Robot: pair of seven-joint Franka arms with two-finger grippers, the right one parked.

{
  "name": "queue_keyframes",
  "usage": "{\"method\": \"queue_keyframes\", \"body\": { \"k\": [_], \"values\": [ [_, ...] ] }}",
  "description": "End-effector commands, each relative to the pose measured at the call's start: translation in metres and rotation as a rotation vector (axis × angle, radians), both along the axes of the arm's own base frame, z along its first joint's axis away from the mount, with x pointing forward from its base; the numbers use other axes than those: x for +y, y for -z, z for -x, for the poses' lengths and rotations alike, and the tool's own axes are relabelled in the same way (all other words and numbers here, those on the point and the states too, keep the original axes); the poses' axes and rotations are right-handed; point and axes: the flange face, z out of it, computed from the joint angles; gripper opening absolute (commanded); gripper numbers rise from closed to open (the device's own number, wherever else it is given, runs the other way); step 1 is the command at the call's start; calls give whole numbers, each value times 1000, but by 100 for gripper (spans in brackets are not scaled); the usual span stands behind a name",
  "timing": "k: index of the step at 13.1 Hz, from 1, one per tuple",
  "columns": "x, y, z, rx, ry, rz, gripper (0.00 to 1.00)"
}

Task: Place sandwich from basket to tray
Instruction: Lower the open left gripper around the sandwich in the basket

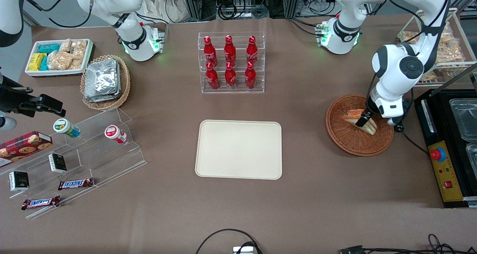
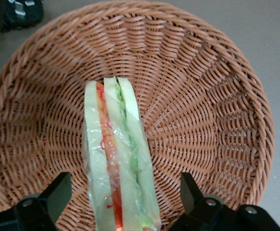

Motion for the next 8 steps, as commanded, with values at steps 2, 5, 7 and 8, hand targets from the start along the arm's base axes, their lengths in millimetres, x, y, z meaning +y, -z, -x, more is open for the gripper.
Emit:
{"method": "queue_keyframes", "body": {
  "k": [2,5,7,8],
  "values": [
    [-4,16,6,-19,-16,1,99],
    [-4,16,6,-21,-14,1,67],
    [-4,18,5,-16,-12,1,40],
    [-4,16,5,-19,-7,0,36]
  ]
}}
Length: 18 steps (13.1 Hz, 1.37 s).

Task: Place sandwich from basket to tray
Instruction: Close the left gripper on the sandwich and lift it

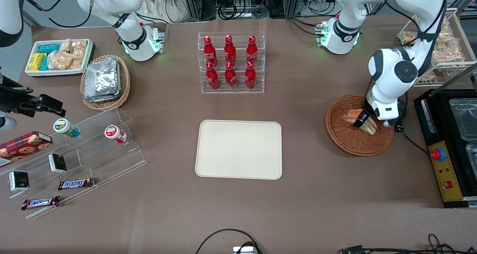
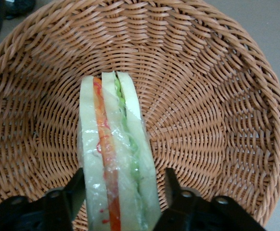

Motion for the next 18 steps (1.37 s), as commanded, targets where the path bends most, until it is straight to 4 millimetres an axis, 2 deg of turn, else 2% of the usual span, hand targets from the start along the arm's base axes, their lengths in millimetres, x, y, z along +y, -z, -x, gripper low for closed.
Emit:
{"method": "queue_keyframes", "body": {
  "k": [1,4,6,11,13,14,18],
  "values": [
    [-5,0,4,-29,3,-2,36],
    [-17,-3,4,-27,36,-3,32],
    [-21,-21,5,1,115,-34,32],
    [-14,-110,-3,91,512,-138,29],
    [-14,-141,-18,83,635,-141,29],
    [-20,-153,-25,75,672,-138,29],
    [-78,-189,-59,65,803,-83,28]
  ]
}}
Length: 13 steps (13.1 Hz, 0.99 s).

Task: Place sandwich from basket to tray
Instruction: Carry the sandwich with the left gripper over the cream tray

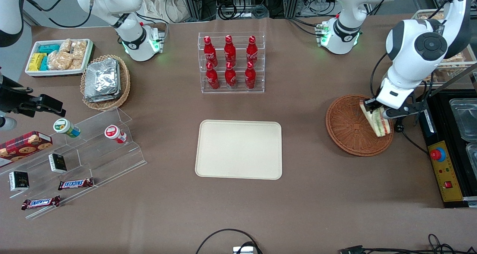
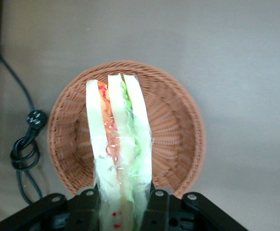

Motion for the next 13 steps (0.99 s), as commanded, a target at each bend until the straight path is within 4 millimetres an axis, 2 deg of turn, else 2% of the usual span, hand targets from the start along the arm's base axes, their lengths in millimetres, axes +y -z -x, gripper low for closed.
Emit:
{"method": "queue_keyframes", "body": {
  "k": [1,4,8,13],
  "values": [
    [-45,-22,-33,20,81,25,28],
    [-106,-21,-44,14,175,30,28],
    [-167,-30,-55,-16,256,40,28],
    [-233,-10,-64,-23,300,49,28]
  ]
}}
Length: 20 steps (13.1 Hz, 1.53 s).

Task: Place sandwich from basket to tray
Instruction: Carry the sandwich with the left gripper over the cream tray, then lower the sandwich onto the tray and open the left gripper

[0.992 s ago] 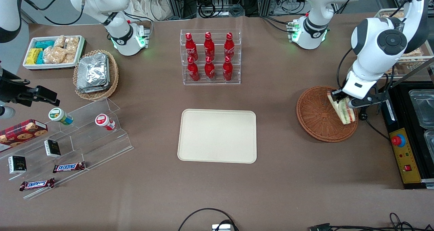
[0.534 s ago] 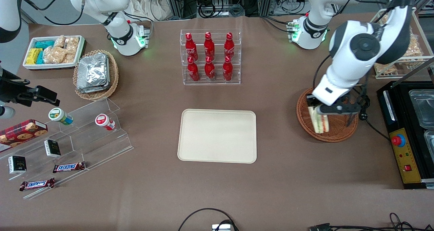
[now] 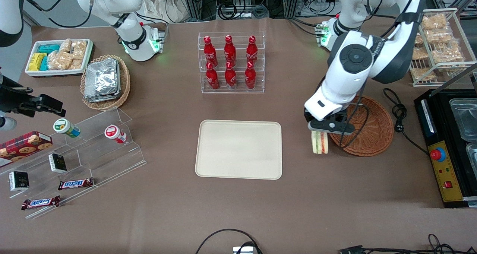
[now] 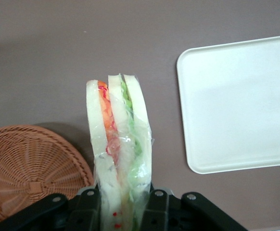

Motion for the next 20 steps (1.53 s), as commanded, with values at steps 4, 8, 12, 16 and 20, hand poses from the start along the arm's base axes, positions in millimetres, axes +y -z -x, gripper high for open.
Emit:
{"method": "queue_keyframes", "body": {
  "k": [4,8,12,16,20],
  "values": [
    [-95,35,-18,-42,-58,53,28],
    [-119,87,-18,-49,-48,65,29],
    [-139,123,-14,-63,-22,96,29],
    [-155,174,-7,-55,-2,116,30],
    [-156,203,-5,-29,1,100,30]
  ]
}}
